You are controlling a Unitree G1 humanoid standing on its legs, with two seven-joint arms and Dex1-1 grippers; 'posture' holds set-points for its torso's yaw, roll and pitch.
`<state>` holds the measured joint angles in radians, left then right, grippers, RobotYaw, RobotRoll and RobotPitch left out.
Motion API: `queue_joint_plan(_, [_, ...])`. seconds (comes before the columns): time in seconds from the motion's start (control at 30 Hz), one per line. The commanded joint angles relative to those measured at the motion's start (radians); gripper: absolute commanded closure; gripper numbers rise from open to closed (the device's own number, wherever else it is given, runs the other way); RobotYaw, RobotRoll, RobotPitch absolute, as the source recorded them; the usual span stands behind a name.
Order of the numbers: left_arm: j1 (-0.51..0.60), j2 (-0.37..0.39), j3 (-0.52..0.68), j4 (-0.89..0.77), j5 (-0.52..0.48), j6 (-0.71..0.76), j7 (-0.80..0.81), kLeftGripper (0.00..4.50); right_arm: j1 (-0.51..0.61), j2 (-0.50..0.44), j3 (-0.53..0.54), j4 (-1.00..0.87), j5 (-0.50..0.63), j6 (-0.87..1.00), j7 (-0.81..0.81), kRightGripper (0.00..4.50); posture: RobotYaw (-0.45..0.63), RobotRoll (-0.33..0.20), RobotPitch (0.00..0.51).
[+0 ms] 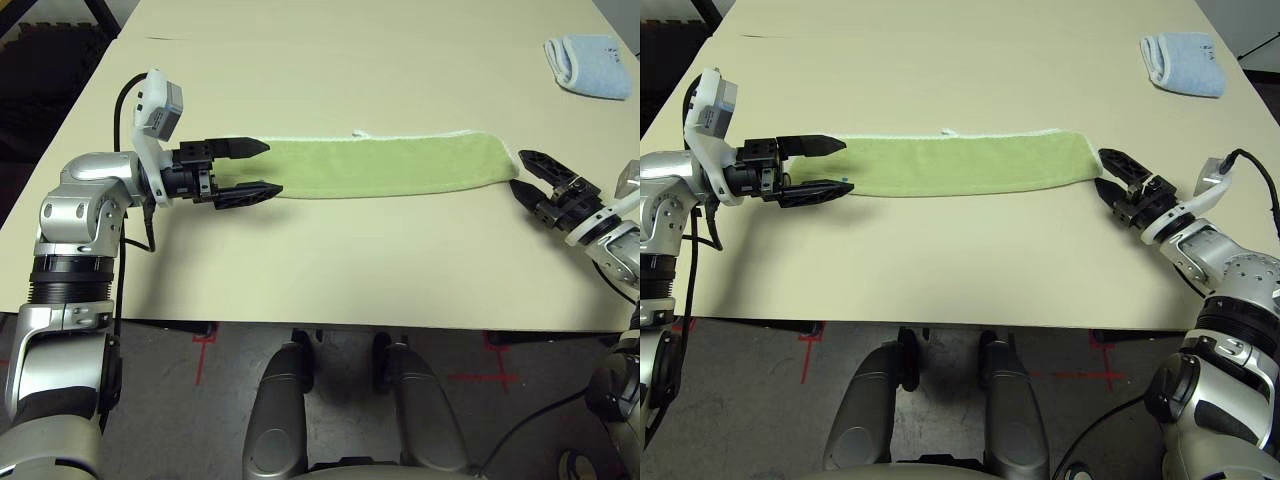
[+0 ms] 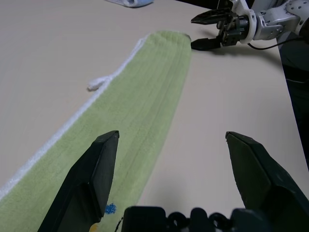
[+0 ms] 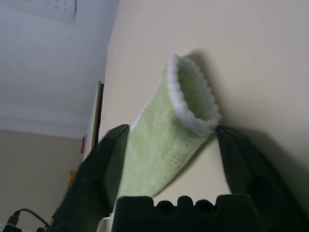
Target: Fold the towel and set it aside.
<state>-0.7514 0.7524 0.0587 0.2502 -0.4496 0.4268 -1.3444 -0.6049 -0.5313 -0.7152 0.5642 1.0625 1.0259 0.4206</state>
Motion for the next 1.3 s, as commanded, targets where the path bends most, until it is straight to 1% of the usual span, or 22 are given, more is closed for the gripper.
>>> queue_joint_plan(0.03, [0.017,0.010,-0.002,-0.022,-0.004,0.006,-0.004,0.00,0.007,-0.015,0.008,0.040,-0.030,-0.017,0.015,1.70,-0.04,0.000,0.266])
queue_joint_plan(0.13, [0.013,0.008,-0.003,-0.019,-0.004,0.006,-0.005,0.00,0.001,-0.017,0.009,0.053,-0.041,-0.024,0.027,2.87,-0.04,0.000,0.266])
queue_joint_plan(0.27, [0.007,0.005,-0.007,-0.016,-0.003,0.006,-0.006,0.00,-0.001,-0.016,0.006,0.050,-0.044,-0.021,0.036,4.33,-0.05,0.000,0.265])
queue_joint_plan(0.3, [0.006,0.004,-0.007,-0.015,-0.003,0.005,-0.006,0.00,0.000,-0.015,0.006,0.047,-0.044,-0.021,0.037,4.46,-0.05,0.000,0.265])
queue_joint_plan(0.67, [0.006,0.003,-0.008,-0.016,-0.003,0.005,-0.007,0.00,0.010,-0.017,0.017,0.024,-0.054,-0.022,0.046,4.46,-0.05,0.000,0.265])
queue_joint_plan(0.97, [0.003,-0.003,-0.009,-0.007,-0.001,-0.001,-0.005,0.00,0.053,-0.013,0.032,-0.016,-0.070,-0.021,0.051,4.46,-0.05,0.000,0.265])
queue_joint_plan(1.0, [-0.002,-0.009,-0.010,0.000,0.000,-0.003,-0.001,0.00,0.058,-0.014,0.031,-0.017,-0.071,-0.022,0.052,4.46,-0.08,0.000,0.265])
queue_joint_plan(1.17, [-0.017,-0.027,-0.010,0.020,0.007,-0.009,0.008,0.00,0.072,-0.020,0.035,-0.032,-0.068,-0.020,0.069,4.46,-0.09,0.000,0.266])
queue_joint_plan(1.3, [-0.020,-0.033,-0.005,0.010,0.001,0.001,0.020,0.00,0.106,-0.007,0.102,-0.179,-0.060,-0.005,0.135,4.46,-0.08,0.000,0.264])
